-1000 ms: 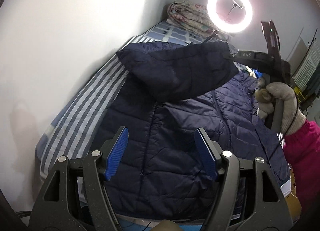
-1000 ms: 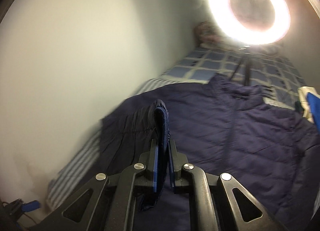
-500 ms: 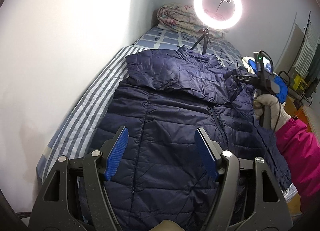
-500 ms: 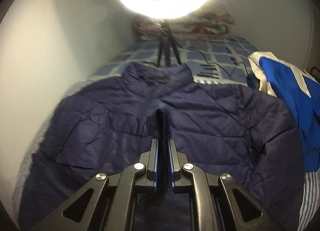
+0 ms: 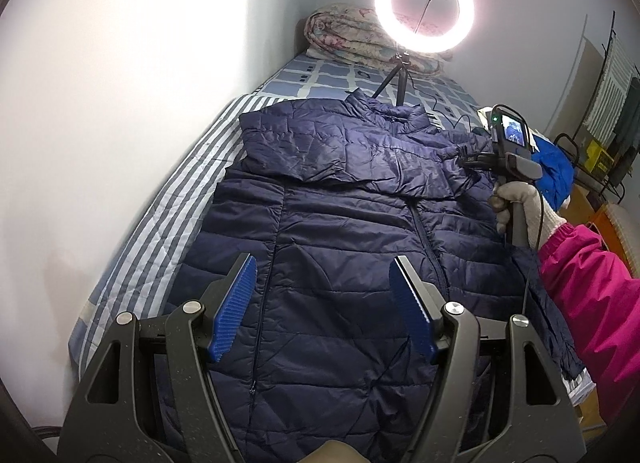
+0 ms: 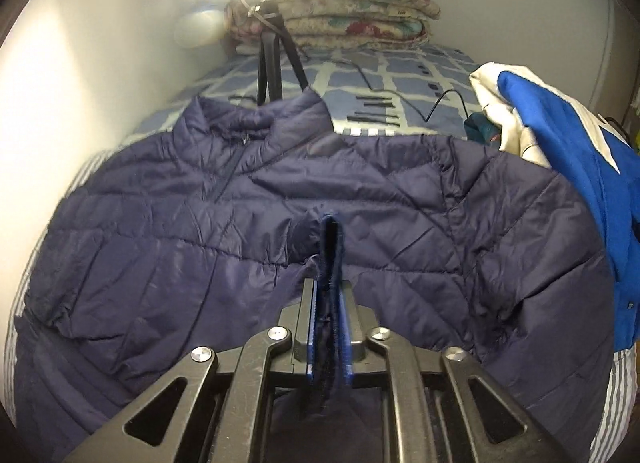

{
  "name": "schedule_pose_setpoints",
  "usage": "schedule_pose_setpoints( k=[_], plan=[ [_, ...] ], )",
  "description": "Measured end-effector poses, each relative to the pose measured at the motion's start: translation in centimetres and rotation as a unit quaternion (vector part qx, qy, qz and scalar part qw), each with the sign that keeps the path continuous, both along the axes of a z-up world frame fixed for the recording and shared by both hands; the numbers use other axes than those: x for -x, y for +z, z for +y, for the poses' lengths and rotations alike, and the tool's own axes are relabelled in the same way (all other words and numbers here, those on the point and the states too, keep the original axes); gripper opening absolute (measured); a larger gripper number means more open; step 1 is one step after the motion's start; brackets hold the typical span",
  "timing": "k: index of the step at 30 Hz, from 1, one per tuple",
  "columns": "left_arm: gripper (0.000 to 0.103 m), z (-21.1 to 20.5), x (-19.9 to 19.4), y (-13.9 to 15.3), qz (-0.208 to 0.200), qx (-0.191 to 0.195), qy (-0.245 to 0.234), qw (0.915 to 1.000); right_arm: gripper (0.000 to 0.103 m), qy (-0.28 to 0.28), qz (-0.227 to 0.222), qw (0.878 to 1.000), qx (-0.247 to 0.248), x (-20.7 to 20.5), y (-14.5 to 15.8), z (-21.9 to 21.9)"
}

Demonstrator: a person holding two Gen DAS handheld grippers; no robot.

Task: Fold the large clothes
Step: 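Fold the held side across the jacket back, then open the right tool, then move the left tool to the jacket's opposite side edge and grasp it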

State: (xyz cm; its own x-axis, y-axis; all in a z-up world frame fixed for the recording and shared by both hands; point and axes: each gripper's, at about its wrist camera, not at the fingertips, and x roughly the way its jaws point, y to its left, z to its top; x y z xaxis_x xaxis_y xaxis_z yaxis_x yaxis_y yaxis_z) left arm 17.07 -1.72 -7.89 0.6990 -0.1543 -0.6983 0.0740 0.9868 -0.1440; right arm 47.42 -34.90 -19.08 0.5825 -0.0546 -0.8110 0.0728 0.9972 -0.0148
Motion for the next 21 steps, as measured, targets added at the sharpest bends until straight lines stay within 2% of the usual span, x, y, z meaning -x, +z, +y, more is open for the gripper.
schedule_pose_setpoints(
  k=[1, 3, 5, 6, 13, 18, 21],
  plan=[
    [0.071, 0.0, 0.1, 0.1, -0.001, 0.0, 0.0, 1.0, 0.017, -0.005, 0.003, 1.0, 0.004, 0.1, -0.1, 0.1],
    [0.071, -0.1, 0.2, 0.3, -0.004, -0.001, -0.002, 1.0, 0.044, -0.017, -0.001, 1.0, 0.003, 0.4, 0.2, -0.1],
    [0.071, -0.1, 0.3, 0.6, -0.01, -0.002, -0.003, 0.9999, 0.061, -0.025, -0.016, 1.0, 0.0, 1.2, 1.2, -0.4],
    [0.071, -0.2, 0.5, 0.8, -0.013, -0.002, -0.005, 0.9999, 0.063, -0.026, -0.023, 0.999, -0.003, 1.5, 1.8, -0.5],
    [0.071, -1.3, 1.6, 2.8, -0.046, -0.003, -0.022, 0.9987, 0.064, -0.011, -0.075, 0.997, -0.011, 7.3, 9.0, -0.5],
    [0.071, -2.7, 2.3, 4.0, -0.058, 0.009, -0.042, 0.9974, 0.067, 0.011, -0.108, 0.994, -0.005, 14.8, 14.4, 0.4],
    [0.071, -4.0, 2.9, 4.7, -0.064, 0.012, -0.061, 0.996, 0.069, 0.013, -0.12, 0.993, 0.004, 19.5, 16.7, 0.6]
  ],
)
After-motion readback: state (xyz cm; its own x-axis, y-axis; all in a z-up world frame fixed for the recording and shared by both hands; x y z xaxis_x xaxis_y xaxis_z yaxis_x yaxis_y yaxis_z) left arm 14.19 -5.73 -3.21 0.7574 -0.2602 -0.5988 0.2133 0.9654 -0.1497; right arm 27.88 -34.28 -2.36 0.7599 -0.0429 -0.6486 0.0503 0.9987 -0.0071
